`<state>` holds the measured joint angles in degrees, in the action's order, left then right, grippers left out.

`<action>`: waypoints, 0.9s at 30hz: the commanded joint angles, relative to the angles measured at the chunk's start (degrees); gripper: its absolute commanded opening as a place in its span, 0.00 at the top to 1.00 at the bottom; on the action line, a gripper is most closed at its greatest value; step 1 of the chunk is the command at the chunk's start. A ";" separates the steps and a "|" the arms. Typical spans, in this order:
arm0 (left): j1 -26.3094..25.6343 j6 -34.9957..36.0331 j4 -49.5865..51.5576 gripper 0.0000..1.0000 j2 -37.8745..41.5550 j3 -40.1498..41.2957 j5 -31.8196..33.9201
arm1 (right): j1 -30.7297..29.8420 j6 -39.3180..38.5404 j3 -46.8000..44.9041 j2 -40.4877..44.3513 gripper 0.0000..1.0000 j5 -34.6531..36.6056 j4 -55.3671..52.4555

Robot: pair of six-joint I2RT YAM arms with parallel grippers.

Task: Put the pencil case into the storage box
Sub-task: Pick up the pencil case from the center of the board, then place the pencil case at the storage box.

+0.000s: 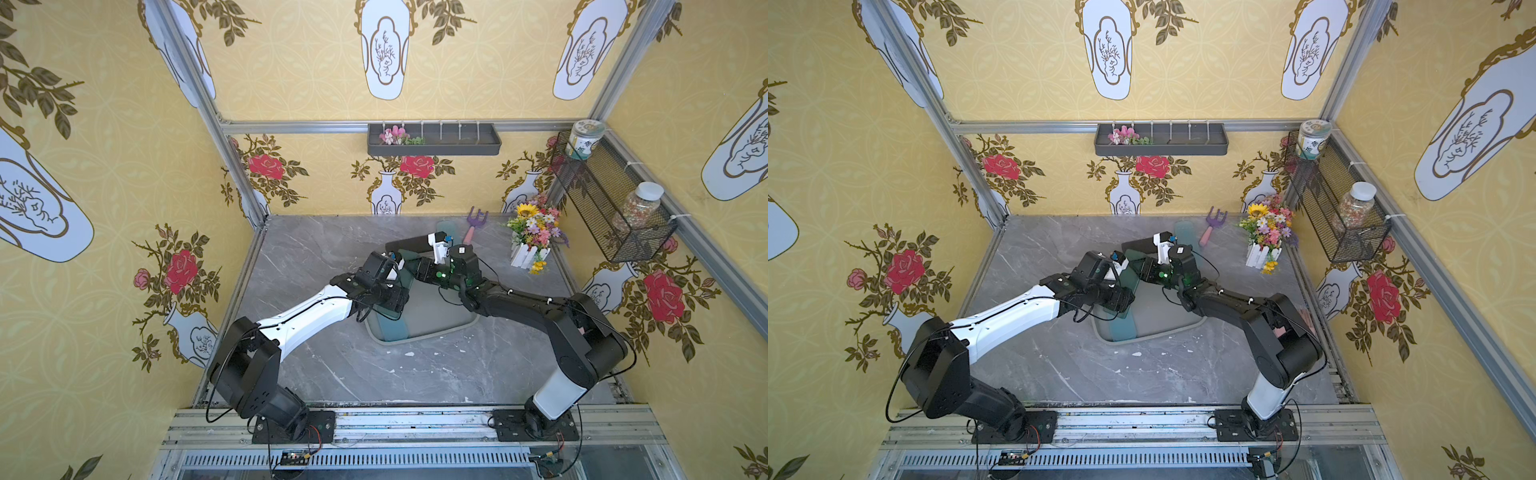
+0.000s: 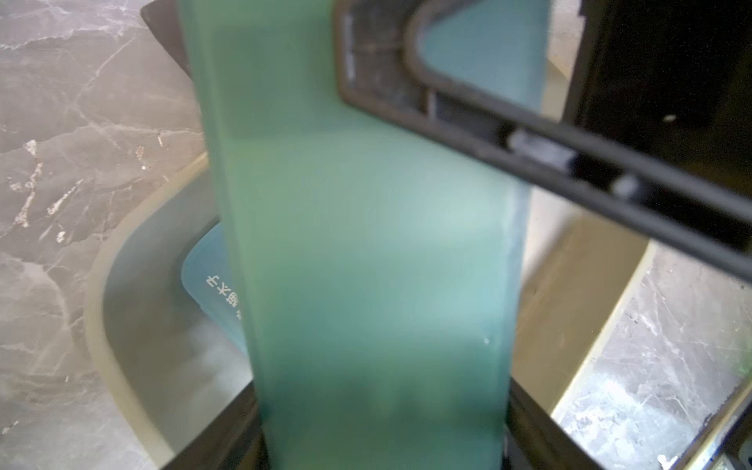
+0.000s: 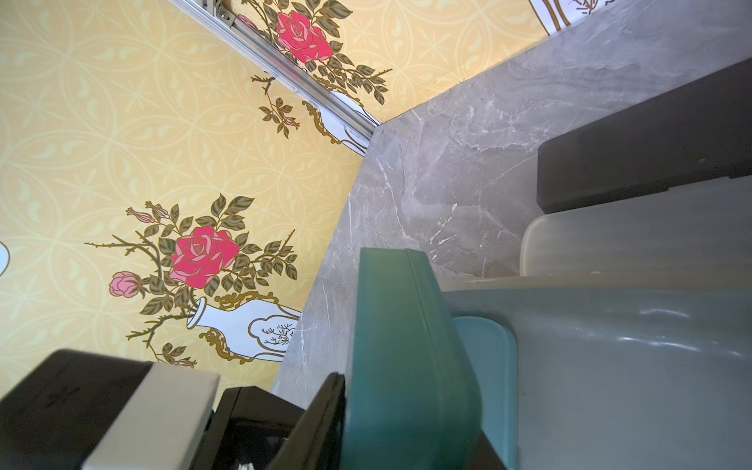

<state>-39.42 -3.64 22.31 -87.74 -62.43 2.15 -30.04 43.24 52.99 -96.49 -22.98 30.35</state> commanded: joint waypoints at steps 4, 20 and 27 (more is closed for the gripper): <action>-0.39 0.30 -2.09 0.00 0.82 0.45 -0.04 | 0.03 -1.12 -0.74 0.07 0.62 2.06 1.37; -0.49 0.87 0.70 0.00 12.08 3.34 6.68 | 11.04 -7.87 3.14 -2.49 0.63 -13.32 -8.24; 1.75 1.26 -0.82 0.00 12.97 5.51 6.01 | 13.21 -13.31 9.44 -7.25 0.63 -21.87 -17.13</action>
<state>-38.09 -3.01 22.35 -74.41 -57.67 8.19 -16.82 32.97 60.97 -101.65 -38.59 17.26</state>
